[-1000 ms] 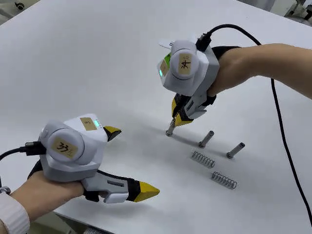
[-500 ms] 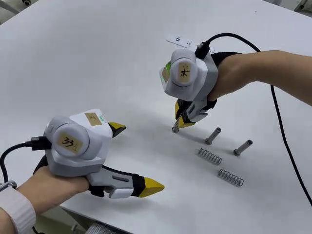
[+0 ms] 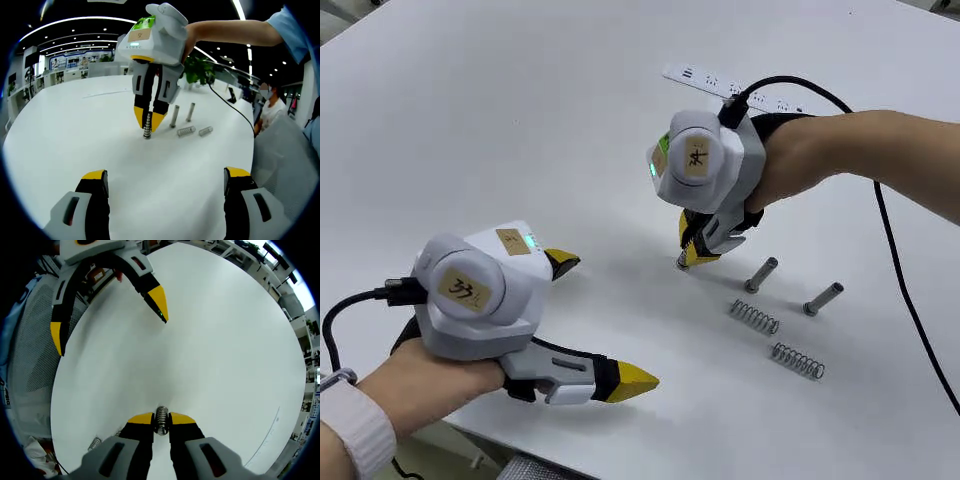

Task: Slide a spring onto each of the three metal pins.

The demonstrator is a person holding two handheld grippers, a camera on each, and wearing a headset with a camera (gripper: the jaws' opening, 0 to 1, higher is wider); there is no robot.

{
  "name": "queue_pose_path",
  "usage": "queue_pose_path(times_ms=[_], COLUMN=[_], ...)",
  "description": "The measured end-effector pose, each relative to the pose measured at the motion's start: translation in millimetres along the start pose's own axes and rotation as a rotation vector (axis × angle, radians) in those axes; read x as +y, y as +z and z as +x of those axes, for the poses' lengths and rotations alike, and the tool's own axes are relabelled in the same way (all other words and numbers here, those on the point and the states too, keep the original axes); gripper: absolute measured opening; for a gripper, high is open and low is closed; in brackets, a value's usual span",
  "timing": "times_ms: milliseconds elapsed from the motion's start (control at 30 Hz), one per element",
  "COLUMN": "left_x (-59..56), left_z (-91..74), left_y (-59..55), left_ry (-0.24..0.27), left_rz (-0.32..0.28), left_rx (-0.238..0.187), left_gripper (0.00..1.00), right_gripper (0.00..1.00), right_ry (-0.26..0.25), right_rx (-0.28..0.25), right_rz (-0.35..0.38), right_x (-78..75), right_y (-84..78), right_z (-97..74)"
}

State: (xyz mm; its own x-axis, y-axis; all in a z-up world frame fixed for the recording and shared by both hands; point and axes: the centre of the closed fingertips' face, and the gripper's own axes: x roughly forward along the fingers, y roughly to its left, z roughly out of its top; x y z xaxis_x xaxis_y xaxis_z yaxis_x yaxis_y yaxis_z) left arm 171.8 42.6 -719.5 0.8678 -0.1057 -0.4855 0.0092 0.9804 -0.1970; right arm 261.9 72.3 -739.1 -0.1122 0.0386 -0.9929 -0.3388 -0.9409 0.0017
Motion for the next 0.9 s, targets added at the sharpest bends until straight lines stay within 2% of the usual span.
queue_pose_path(times_ms=[267, 367, 433, 467, 633, 700, 767, 900], left_x=[0.7, 1.2, 1.4, 1.5, 1.0, 0.7, 0.7, 0.4], left_z=[-0.6, -1.0, -1.0, -1.1, -2.3, -3.0, -3.4, -4.9], left_y=[1.0, 1.8, 1.8, 1.9, 3.9, 4.8, 5.7, 9.2], left_ry=[0.0, 0.0, 0.0, 0.0, 0.0, -0.001, 0.0, 0.001], left_rz=[0.004, 0.006, 0.007, 0.009, 0.014, 0.013, 0.013, 0.018], left_rx=[0.001, 0.0, 0.002, 0.003, 0.002, -0.001, -0.003, -0.005], left_gripper=[0.98, 0.98, 0.98, 0.98, 0.98, 0.98, 0.98, 0.98], right_gripper=[0.14, 0.23, 0.28, 0.32, 0.67, 0.75, 0.84, 0.99], right_ry=[0.002, 0.005, -0.012, -0.016, -0.029, -0.039, -0.066, -0.091], right_rx=[0.004, -0.008, -0.02, -0.029, -0.074, -0.097, -0.135, -0.154], right_rz=[-0.009, -0.001, -0.004, -0.001, -0.02, -0.019, -0.01, 0.033], right_x=[1.4, 2.8, 0.5, 0.7, 6.4, 10.8, 7.2, 9.8], right_y=[-1.3, -2.4, -2.6, -2.8, -0.6, 1.8, 5.2, 4.4], right_z=[1.7, 1.4, 0.6, -0.5, -2.8, -5.9, -4.9, -9.6])
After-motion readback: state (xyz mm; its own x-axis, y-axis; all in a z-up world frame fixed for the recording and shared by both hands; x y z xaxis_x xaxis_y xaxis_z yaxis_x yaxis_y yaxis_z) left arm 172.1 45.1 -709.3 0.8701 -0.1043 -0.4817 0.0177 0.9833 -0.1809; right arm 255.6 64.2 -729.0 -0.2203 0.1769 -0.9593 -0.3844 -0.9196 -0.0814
